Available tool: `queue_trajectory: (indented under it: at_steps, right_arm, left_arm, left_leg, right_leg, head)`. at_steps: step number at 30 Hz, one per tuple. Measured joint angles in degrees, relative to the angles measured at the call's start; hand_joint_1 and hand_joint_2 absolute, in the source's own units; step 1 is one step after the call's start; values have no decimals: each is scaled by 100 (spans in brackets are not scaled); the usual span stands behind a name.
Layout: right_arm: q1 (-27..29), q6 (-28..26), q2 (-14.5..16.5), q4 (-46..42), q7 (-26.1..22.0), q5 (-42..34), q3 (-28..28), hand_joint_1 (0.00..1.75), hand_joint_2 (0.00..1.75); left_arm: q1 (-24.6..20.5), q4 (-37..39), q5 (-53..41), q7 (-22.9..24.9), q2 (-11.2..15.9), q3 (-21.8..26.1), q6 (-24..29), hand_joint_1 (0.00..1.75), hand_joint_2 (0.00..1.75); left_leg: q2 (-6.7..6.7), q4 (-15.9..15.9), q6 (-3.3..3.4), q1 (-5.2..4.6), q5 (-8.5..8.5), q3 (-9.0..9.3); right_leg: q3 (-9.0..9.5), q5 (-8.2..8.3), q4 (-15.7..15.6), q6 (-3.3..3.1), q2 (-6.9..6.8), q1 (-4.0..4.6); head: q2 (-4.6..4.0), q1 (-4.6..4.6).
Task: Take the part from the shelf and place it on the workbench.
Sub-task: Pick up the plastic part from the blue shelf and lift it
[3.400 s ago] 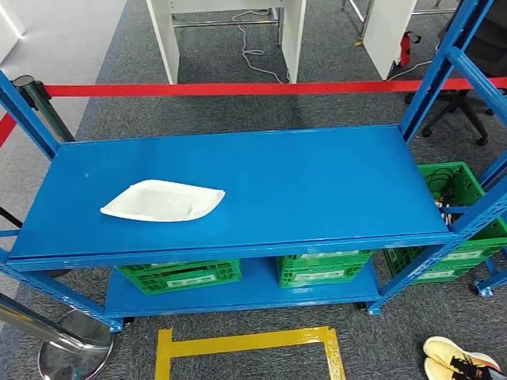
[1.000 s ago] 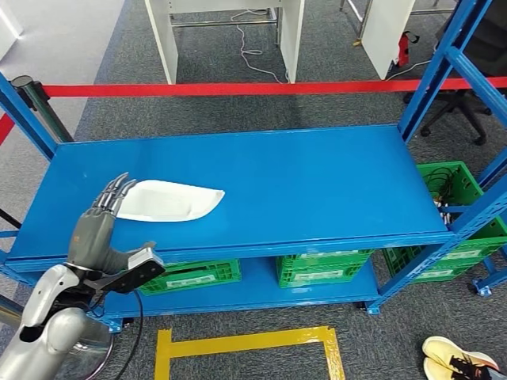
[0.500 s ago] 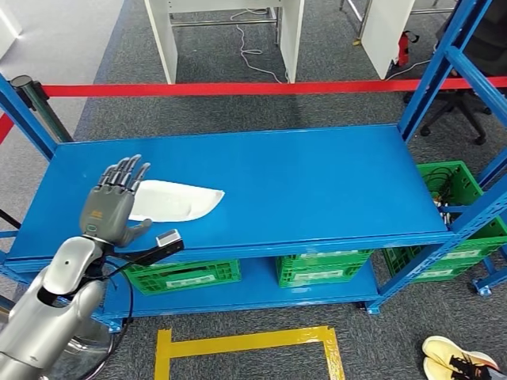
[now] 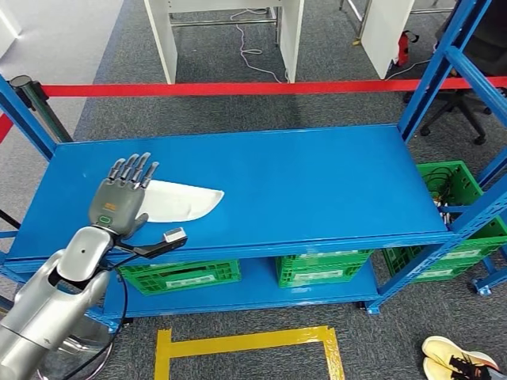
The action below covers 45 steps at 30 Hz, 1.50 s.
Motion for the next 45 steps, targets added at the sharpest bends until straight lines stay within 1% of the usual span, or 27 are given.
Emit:
queue_trajectory:
  at_steps: [4,8,14,23,32,45]
  right_arm:
    - [-7,69,0,28,-23,49,-31,0,175]
    - [-116,404,1,173,-267,333,-412,0,175]
    - [-170,490,2,237,-374,378,-524,0,175]
    - [-219,514,6,280,-400,432,-613,0,175]
    - [-336,564,11,349,-551,570,-727,0,175]
    - [-410,577,15,452,-605,634,-787,0,175]
  left_arm:
    - [-38,58,21,-8,53,-44,-103,0,175]
    - [-128,234,110,-40,213,-134,-284,0,175]
    - [-167,254,209,-39,309,-154,-334,0,175]
    - [-213,254,298,-75,477,-120,-419,0,175]
    - [-214,254,250,-192,456,-332,-493,0,175]
    - [-213,261,243,-248,402,-627,-559,0,175]
  left_leg:
    - [0,0,0,0,0,0]
    - [0,0,0,0,0,-1]
    - [1,0,0,0,0,-2]
    - [1,0,0,1,0,-1]
    - [1,4,0,-1,0,-2]
    - [2,6,0,0,0,-3]
  right_leg:
    - [0,0,0,0,0,0]
    - [0,0,1,0,0,0]
    - [0,0,1,0,1,0]
    - [0,0,1,0,0,0]
    - [0,0,1,0,0,0]
    - [0,0,1,0,1,0]
  head:
    - [0,0]
    - [0,2]
    - [0,1]
    - [0,1]
    - [0,2]
    - [0,1]
